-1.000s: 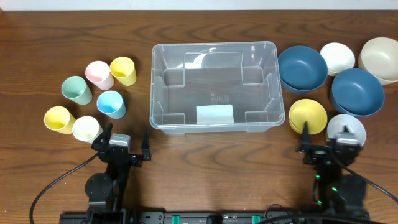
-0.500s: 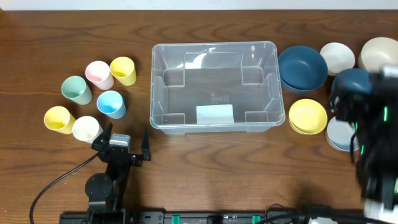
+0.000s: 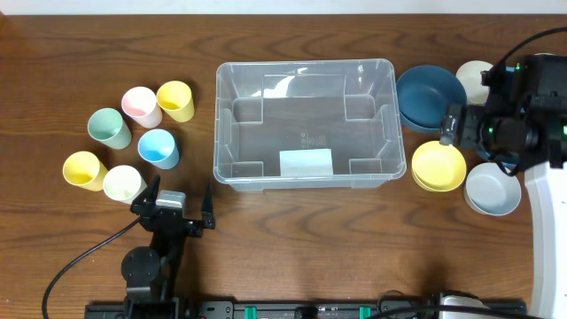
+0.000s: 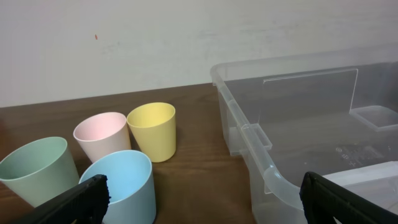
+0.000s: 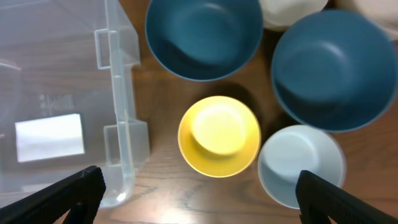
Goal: Pack container
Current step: 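Move the right gripper over the dark teal bowl and lower onto its rim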
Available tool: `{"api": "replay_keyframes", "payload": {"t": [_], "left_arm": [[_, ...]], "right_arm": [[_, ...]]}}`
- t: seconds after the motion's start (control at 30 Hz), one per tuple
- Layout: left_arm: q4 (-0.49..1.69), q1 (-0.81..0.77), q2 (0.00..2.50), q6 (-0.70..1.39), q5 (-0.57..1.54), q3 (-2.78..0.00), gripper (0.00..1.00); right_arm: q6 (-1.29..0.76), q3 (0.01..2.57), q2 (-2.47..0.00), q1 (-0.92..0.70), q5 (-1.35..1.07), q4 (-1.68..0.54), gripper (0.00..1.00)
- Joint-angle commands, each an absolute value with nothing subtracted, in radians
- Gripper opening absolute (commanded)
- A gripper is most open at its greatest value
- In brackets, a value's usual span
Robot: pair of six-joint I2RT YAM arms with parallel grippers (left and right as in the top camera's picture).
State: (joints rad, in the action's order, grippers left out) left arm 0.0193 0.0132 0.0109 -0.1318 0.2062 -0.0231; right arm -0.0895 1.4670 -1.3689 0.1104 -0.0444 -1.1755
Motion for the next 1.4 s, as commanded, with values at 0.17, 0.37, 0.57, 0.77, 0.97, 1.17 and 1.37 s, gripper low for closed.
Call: {"api": "replay_keyframes", "payload": {"t": [0.17,0.37,0.57,0.77,0.97,1.17,1.37], "left_arm": [[0.051,0.019,0.005,-0.138,0.218,-0.004,0.98],[0.051,0.019,0.005,-0.138,0.218,-0.004,0.98],[0.052,0.019,0.005,-0.138,0.218,-0.004,0.98],[0.051,0.019,0.005,-0.138,0.218,-0.004,0.98],[0.051,0.019,0.005,-0.138,0.218,-0.004,0.98],[0.051,0.019,0.005,-0.138,0.218,-0.004,0.98],[0.052,0.019,0.005,-0.138,0.218,-0.004,0.98]], "right_arm": [[-0.624,1.485,-1.381,0.216,0.259,-1.14,0.99],[-0.657,1.485,-1.382,0.262,0.383,-1.086,0.99],[-0.463,1.484,-1.428,0.261,0.201,-1.013,0.99],[-0.246,1.484,-1.561,0.261,-0.029,-0.992,0.95],[-0.147,1.484,-1.729,0.245,-0.139,-0.973,0.9],[-0.188,1.484,-1.848,0.19,-0.162,-0.928,0.73],[-0.312,1.484,-1.898,0.153,-0.124,-0.892,0.63]]}}
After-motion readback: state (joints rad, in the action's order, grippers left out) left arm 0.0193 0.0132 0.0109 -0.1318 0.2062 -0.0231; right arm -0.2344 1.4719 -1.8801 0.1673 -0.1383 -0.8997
